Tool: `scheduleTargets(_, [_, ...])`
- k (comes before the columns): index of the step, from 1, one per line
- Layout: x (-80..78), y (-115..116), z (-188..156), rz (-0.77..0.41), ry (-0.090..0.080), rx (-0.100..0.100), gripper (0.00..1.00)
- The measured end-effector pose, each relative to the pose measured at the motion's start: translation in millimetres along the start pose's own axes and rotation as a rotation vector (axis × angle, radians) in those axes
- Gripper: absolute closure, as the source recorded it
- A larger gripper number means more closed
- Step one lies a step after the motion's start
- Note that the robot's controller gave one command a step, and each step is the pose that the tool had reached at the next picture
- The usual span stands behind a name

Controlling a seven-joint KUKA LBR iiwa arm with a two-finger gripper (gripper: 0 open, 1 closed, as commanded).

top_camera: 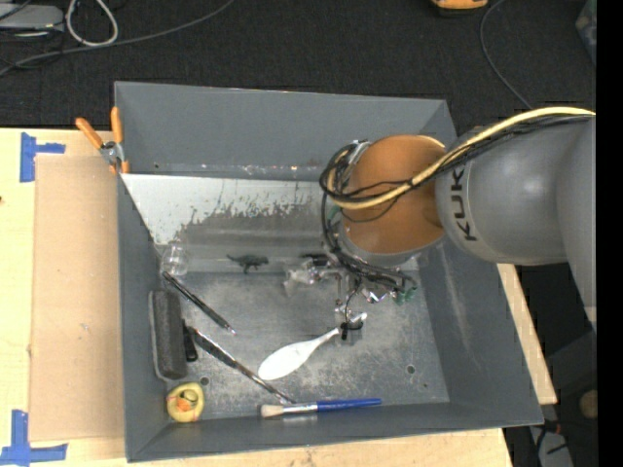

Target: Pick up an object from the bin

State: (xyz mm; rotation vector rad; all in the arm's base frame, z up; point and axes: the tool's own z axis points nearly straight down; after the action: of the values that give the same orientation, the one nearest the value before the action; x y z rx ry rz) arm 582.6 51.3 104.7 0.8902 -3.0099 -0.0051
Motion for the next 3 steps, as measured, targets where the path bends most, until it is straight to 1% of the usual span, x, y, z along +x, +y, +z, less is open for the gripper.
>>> scheduleTargets(1, [-7.0, 14, 36, -0.118, -0.001, 0.000, 0.00])
scheduleTargets(2, [-20.2, 56, 35, -0.198, -0.008, -0.001, 1.00])
scheduleTargets(3, [-20.2, 56, 35, -0.198, -0.008, -0.001, 1.00])
